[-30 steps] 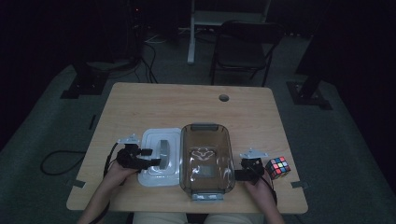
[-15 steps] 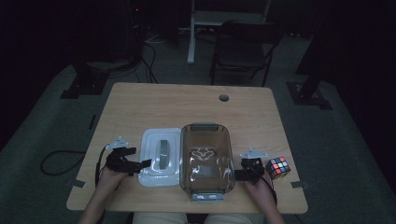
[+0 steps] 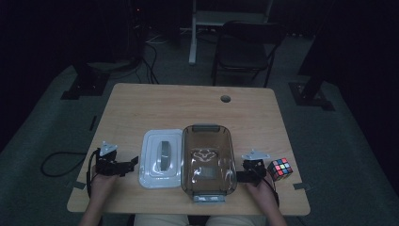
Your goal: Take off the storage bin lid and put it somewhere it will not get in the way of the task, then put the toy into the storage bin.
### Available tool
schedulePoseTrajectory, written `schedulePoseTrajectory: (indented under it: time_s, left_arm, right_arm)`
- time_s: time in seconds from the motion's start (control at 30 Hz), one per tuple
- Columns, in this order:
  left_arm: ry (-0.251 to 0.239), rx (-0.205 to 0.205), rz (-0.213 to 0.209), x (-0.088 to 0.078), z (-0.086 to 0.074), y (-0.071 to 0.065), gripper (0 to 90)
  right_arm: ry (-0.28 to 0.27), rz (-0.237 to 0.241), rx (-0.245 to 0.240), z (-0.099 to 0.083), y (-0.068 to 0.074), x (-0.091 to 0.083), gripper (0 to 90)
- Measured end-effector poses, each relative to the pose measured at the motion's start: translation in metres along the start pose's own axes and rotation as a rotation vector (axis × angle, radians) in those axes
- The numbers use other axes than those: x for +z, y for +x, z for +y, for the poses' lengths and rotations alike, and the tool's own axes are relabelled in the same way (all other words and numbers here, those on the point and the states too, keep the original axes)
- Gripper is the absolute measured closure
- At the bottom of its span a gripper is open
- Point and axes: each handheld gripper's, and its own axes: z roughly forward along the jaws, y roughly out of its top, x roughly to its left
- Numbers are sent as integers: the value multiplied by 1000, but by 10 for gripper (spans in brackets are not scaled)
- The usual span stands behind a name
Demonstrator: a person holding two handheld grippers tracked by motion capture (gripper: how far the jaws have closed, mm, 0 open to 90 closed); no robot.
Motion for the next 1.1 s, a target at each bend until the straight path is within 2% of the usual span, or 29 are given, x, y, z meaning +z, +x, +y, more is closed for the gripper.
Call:
schedulePoseTrajectory:
  time_s: [0.13,0.17,0.2,0.3,0.47,0.53,0.73,0.97,1.1]
  left_arm:
    - [32,-14,126,4,-5,7,5]
    - [32,-14,126,4,-5,7,5]
    - [48,-26,192,6,-7,10,5]
    - [90,-25,232,10,-9,13,6]
    - [103,-47,220,12,-10,15,6]
    - [101,-83,190,13,-11,18,6]
    - [105,-71,169,14,-10,20,6]
    - [103,-67,163,16,-9,14,6]
    - [103,-70,168,17,-8,14,6]
  right_arm:
    - [0,0,0,0,0,0,135]
    - [0,0,0,0,0,0,135]
    - [0,0,0,0,0,0,135]
    - [0,0,0,0,0,0,135]
    - [0,0,0,0,0,0,134]
    - [0,0,0,0,0,0,134]
    - [1,2,0,0,0,0,131]
    - [1,-8,10,0,-1,0,130]
    - [3,-4,-1,1,-1,1,125]
